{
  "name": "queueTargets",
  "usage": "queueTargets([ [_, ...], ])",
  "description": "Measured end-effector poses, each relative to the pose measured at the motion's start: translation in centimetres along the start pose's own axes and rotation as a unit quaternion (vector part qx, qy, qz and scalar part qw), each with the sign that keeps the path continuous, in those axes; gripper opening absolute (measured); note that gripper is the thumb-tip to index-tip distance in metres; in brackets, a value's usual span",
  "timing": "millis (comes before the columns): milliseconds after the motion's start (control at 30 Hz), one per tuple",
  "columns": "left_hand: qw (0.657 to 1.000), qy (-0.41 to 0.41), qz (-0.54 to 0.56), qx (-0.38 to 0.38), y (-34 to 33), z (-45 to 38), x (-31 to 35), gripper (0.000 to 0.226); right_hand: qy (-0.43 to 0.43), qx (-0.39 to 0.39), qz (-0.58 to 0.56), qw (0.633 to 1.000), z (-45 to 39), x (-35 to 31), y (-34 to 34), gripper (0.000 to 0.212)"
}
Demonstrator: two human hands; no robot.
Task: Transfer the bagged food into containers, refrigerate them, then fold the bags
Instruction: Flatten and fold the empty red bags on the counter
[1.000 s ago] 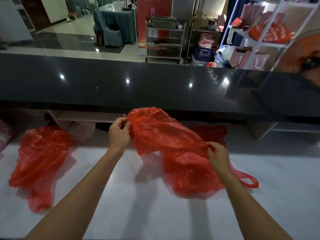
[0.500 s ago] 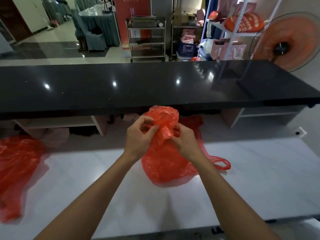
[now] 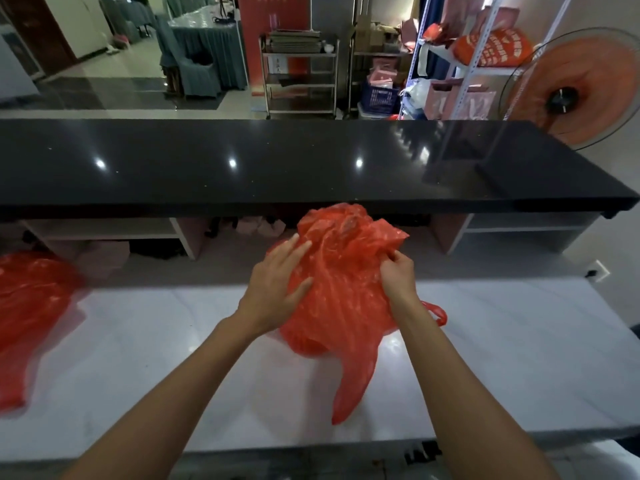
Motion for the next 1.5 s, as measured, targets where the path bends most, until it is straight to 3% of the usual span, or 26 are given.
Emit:
queueTargets([
  [167,0.974,0.05,-0.125,-0.181,-5.3,0.8,-1.3,0.067,-0.098,0.034,-0.013,0.995,-0.9,5.3,1.5,0.022],
  [267,0.943,0.064,-0.171,-0.279,-7.7,1.1,-3.5,0.073,-0.138,0.007,-0.032,0.99,-2.0,8.2,2.4,0.026],
  [367,0.92,0.078,-0.189,-0.334,-9.1,1.7,-5.2,0.073,-0.14,0.007,0.017,0.99,-2.4,9.3,3.4,0.029],
  [433,0.931,0.081,-0.175,-0.311,-9.2,1.7,-5.4,0.066,-0.119,0.04,0.058,0.99,-2.2,9.0,4.3,0.037],
  [533,0.96,0.104,-0.138,-0.221,-9.2,1.0,-5.5,0.055,-0.023,0.099,0.099,0.99,-2.2,8.4,5.4,0.069],
  [633,0.958,0.145,-0.129,-0.209,-10.0,1.0,-5.9,0.06,0.122,0.071,0.197,0.97,-2.4,8.8,5.2,0.081],
  [733,0.931,0.148,-0.159,-0.295,-11.4,2.5,-6.5,0.062,0.225,-0.042,0.342,0.912,-2.9,10.9,4.5,0.067],
  [833,0.924,0.134,-0.186,-0.306,-11.4,4.2,-7.1,0.059,0.22,-0.118,0.396,0.884,-2.8,12.4,4.2,0.046],
  [933,0.923,0.127,-0.209,-0.296,-11.2,4.9,-7.4,0.059,0.205,0.013,0.352,0.913,-1.9,11.1,4.0,0.056],
  [1000,0.925,0.12,-0.216,-0.29,-11.1,4.8,-7.1,0.058,0.278,0.092,0.258,0.92,-0.6,7.7,2.8,0.051],
  [1067,0.926,0.115,-0.226,-0.28,-11.3,4.7,-6.9,0.057,0.415,0.062,0.216,0.882,1.4,4.0,-0.1,0.039],
  [1167,0.922,0.12,-0.237,-0.283,-11.4,4.9,-6.9,0.058,0.55,-0.086,0.273,0.784,2.7,2.6,-4.9,0.029],
  [1267,0.925,0.112,-0.241,-0.274,-11.3,5.9,-7.3,0.06,0.5,-0.166,0.423,0.737,0.5,6.1,-7.0,0.032],
  [1400,0.929,0.129,-0.248,-0.243,-10.5,7.2,-8.2,0.06,0.354,-0.173,0.537,0.746,-3.2,10.8,-4.1,0.044],
  [1500,0.928,0.16,-0.232,-0.246,-9.4,8.2,-9.6,0.062,0.305,-0.169,0.562,0.751,-3.3,14.3,-0.8,0.043],
])
Point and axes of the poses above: each hand's wrist, its own z-axis away from the middle knuckle, its own y-axis out of the back of the hand, x = y × z, the point moved 2 cm from there along -z, towards the middle knuckle, and after that the axes turned 3 degrees about x, right-handed, at the moved point
